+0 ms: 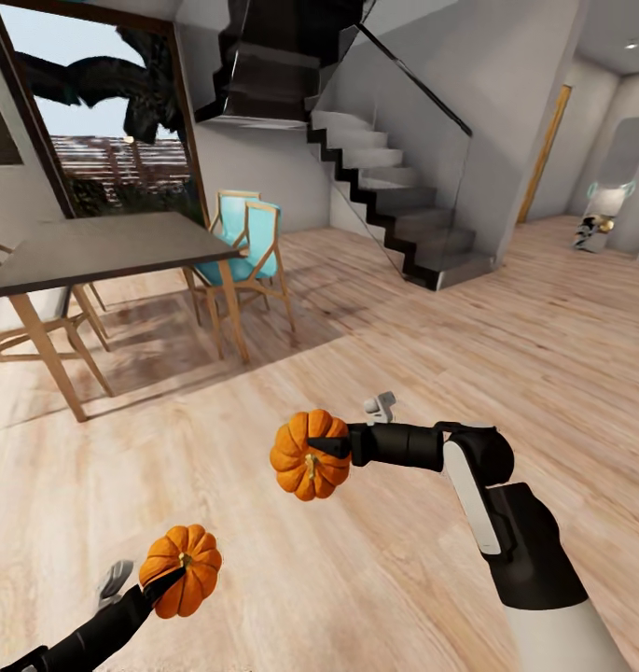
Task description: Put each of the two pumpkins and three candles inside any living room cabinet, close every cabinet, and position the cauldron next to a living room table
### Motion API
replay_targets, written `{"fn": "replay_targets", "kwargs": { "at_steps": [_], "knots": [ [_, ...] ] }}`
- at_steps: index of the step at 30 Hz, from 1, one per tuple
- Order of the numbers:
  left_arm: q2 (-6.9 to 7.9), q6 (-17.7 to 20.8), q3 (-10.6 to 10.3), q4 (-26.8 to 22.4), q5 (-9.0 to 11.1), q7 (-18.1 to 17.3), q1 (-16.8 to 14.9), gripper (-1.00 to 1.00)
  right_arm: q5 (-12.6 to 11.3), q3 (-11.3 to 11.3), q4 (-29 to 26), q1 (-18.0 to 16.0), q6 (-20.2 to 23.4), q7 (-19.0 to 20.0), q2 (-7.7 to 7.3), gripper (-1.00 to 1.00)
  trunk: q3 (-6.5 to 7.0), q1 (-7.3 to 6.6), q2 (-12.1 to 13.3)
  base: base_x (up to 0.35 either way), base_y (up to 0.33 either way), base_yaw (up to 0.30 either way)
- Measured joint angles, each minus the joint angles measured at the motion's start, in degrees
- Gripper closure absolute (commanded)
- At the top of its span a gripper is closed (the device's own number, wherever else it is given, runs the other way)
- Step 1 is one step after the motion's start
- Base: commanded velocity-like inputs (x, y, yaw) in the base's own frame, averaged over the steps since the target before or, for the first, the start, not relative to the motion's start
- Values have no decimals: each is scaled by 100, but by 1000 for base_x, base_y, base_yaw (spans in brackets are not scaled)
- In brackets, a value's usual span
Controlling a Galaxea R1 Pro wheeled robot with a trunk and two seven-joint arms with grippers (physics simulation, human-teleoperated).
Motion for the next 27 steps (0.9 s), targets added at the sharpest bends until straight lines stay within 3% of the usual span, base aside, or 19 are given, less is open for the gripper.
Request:
{"fn": "replay_targets", "kwargs": {
  "at_steps": [10, 27],
  "knots": [
    [-6, -3, 58, -29, 24, -23, -1, 100, 22, 12, 0, 1, -4, -14, 14, 100, 22, 0, 0, 0, 0, 261],
    [0, -170, 81, -52, -6, -5, 0, 100, 39, 22, 6, 1, -9, -19, 14, 100, 449, -44, 22, 0, 0, 277]
  ]
}}
